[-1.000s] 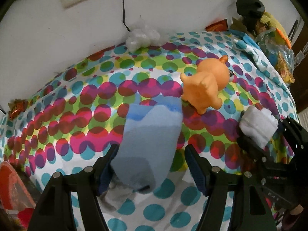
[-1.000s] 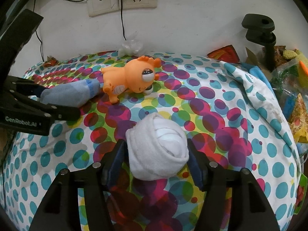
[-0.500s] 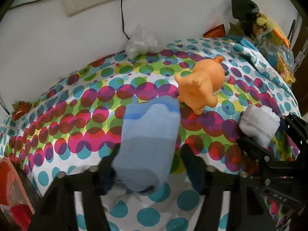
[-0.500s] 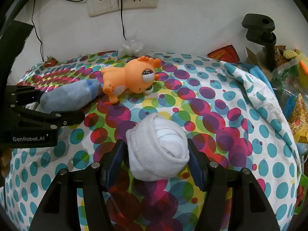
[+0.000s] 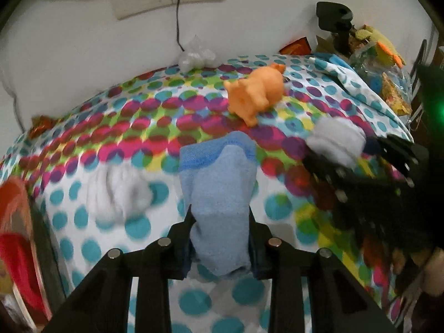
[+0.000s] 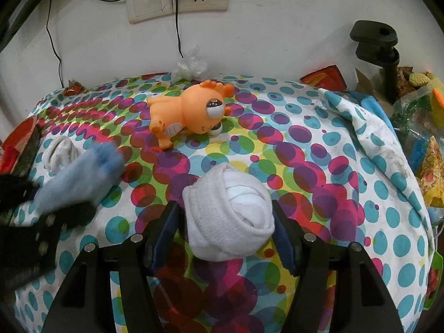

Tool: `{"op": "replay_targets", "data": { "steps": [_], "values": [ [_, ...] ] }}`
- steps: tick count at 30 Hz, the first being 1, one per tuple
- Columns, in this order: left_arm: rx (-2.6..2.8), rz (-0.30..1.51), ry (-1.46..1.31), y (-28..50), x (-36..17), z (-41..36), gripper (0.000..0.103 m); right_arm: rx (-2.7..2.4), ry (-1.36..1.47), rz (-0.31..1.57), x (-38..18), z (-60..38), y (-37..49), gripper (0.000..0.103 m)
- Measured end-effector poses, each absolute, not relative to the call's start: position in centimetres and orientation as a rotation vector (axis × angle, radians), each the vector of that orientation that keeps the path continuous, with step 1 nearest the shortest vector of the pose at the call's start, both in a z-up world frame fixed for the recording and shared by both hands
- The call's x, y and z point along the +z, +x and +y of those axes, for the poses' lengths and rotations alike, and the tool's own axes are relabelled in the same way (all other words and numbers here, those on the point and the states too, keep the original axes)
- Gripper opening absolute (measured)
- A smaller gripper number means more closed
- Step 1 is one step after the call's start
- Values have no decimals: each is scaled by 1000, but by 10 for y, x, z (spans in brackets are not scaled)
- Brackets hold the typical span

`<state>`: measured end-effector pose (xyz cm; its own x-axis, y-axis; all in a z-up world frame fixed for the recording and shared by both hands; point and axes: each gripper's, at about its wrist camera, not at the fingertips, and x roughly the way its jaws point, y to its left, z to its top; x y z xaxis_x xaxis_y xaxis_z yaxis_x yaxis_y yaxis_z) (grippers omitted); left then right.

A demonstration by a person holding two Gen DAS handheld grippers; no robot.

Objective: Organize objects
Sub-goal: 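Lift the light blue sock and carry it over the red tray with the left gripper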

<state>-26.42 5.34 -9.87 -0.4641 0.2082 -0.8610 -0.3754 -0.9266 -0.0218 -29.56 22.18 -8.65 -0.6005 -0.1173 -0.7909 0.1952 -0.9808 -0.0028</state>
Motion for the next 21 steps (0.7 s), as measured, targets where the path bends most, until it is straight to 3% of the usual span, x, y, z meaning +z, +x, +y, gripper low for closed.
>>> {"op": "replay_targets", "data": {
  "steps": [21],
  "values": [
    [2580, 20, -1397, -161, -97, 24, 31, -2663, 1307, 137, -86, 219, -296, 62]
  ]
}}
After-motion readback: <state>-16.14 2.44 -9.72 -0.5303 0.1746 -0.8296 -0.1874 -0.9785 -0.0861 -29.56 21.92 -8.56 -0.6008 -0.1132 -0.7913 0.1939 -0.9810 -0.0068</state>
